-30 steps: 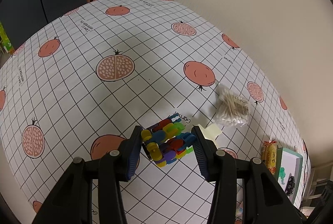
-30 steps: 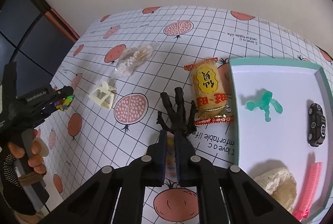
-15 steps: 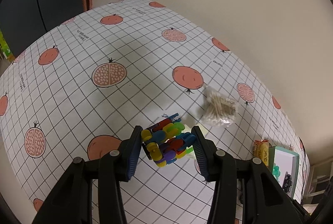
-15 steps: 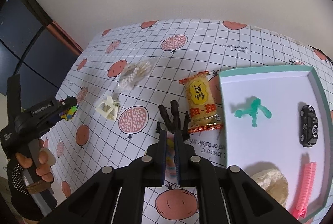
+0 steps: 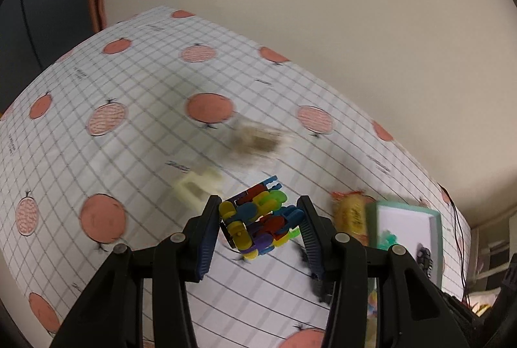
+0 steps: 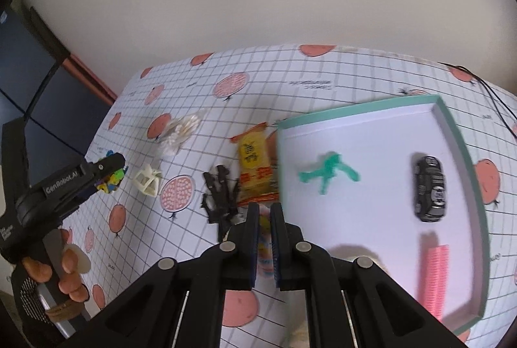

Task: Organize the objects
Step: 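Carry the block toy with the left tool into the box while the right tool carries the ring there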

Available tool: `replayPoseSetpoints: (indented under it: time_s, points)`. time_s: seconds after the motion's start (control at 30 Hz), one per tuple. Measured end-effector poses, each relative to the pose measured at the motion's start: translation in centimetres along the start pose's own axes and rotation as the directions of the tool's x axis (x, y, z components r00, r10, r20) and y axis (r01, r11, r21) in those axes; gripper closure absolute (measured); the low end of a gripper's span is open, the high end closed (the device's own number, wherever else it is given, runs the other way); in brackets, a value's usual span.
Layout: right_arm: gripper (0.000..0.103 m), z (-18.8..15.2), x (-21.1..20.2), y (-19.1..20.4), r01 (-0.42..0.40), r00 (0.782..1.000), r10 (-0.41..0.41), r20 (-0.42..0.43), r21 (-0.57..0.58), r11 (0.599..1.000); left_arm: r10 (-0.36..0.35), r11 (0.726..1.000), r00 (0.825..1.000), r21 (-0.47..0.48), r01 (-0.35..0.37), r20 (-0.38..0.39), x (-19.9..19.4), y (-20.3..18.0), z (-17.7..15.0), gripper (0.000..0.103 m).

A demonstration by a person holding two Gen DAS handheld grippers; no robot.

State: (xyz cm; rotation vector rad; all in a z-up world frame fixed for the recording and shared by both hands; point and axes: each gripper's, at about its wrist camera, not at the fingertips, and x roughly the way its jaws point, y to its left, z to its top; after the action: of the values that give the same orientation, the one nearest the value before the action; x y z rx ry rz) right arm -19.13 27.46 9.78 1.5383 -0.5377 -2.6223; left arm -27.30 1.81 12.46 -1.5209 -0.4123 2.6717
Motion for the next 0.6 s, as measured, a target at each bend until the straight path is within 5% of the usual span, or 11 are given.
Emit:
replayPoseSetpoints:
  time_s: [0.6]
  points:
    - [0.096,-0.2,-6.2,-11.0,0.065,0.992,-0.084,0.094,0.189,0.980,-0.115,0.968,0.991,0.216,0.127,-0.067,0.3,-13.5,-6.0,0.054]
